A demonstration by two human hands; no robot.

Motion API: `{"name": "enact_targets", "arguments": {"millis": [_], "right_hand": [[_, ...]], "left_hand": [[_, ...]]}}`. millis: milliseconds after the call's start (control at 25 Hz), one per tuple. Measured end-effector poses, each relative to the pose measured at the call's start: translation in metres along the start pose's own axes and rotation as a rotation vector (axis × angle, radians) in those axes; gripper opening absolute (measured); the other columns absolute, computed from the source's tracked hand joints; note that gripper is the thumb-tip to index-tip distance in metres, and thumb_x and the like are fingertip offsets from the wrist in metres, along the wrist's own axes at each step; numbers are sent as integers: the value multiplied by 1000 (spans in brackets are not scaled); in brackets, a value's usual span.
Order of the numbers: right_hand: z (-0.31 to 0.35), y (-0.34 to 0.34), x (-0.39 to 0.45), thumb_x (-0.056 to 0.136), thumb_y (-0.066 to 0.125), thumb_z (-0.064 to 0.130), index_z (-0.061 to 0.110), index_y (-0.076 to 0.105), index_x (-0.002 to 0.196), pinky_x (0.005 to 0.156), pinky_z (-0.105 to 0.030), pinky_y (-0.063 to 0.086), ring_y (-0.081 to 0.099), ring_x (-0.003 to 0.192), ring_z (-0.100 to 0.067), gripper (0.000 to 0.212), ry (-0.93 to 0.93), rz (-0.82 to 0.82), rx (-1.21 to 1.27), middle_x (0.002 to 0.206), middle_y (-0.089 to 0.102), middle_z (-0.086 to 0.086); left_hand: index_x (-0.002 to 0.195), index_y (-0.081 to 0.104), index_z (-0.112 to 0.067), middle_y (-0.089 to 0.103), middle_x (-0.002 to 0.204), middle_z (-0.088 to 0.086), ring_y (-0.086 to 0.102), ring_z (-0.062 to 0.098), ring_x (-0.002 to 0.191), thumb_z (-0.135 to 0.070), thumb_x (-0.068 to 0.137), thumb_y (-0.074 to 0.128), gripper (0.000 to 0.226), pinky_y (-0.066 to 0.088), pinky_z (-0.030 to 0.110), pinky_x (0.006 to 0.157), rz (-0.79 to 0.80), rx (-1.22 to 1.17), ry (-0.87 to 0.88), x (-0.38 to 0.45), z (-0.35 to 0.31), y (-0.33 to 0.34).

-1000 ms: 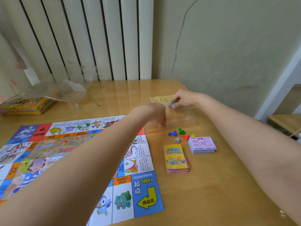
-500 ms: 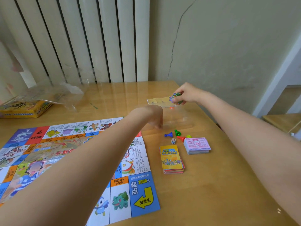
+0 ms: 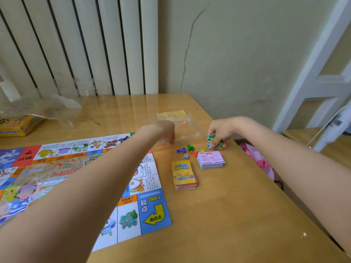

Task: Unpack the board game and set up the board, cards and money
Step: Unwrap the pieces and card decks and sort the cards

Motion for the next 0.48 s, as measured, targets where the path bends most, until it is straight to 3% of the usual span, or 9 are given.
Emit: {"name": "enact_targets", "arguments": {"millis": [160, 280, 360, 480], "right_hand": [[4, 0, -2, 81, 68, 3, 7, 55, 85, 43, -17, 49, 55, 64, -15, 15, 7, -18, -111, 76, 54, -5], [11, 0, -5, 81, 68, 3, 5, 56, 109, 46, -16, 49, 53, 63, -12, 30, 5, -14, -189, 85, 52, -3], [14, 1, -7, 83, 65, 2, 2, 54, 121, 52, -17, 50, 55, 70, -16, 40, -2, -11, -210, 96, 53, -4], [21, -4, -11, 87, 60, 1, 1, 56, 123, 63, -20, 51, 56, 86, -20, 37, -45, -52, -203, 117, 56, -13]], "left_hand": [[120, 63, -7, 64, 117, 10, 50, 19, 88, -20, 91, 58, 33, 44, 29, 85, 9, 3, -4, 2, -1, 0], [120, 63, -7, 62, 106, 8, 47, 18, 86, -21, 91, 57, 33, 42, 27, 80, 20, 27, -13, 3, 1, 1], [120, 63, -7, 64, 116, 10, 48, 19, 86, -22, 91, 57, 34, 41, 27, 79, 27, 36, -26, 4, 2, 1], [120, 63, -7, 64, 120, 10, 49, 20, 86, -24, 90, 58, 34, 39, 25, 77, 34, 56, -41, 7, 3, 1]]}}
Point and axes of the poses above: each hand's wrist, its own x-axis towards the middle knuckle, its own y-axis out of the palm, z = x × y, the point moved 10 cm from there along x, towards the middle knuckle
